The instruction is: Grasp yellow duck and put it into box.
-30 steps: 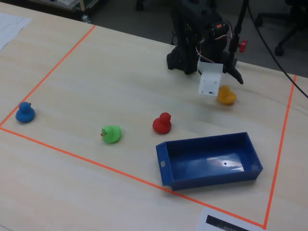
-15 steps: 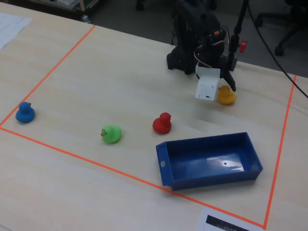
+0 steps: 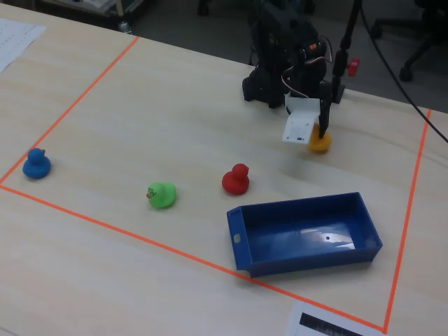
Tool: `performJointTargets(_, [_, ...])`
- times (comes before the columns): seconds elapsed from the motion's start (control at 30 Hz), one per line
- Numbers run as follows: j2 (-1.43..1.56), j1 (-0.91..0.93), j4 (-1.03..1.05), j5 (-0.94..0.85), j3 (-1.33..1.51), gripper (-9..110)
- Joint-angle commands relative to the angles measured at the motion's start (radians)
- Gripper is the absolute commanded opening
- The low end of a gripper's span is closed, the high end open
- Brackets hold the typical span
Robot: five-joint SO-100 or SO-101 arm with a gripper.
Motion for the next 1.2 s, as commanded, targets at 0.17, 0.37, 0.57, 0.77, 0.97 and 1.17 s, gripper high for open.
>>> performJointTargets(0.17, [0.103, 0.440, 0.331, -0.135, -0.604, 0])
performJointTargets(0.37, [-0.123, 0.486, 0.264, -0.014, -0.834, 0])
performJointTargets(0.57, [-0.407, 0.411, 0.262, 0.049, -1.083, 0])
performJointTargets(0.77, [-0.719, 0.354, 0.281, 0.067, -1.348, 0])
performJointTargets(0.97, [-1.002, 0.360, 0.307, 0.071, -1.658, 0])
performJointTargets(1.17, [-1.201, 0.379, 0.298, 0.058, -1.832, 0])
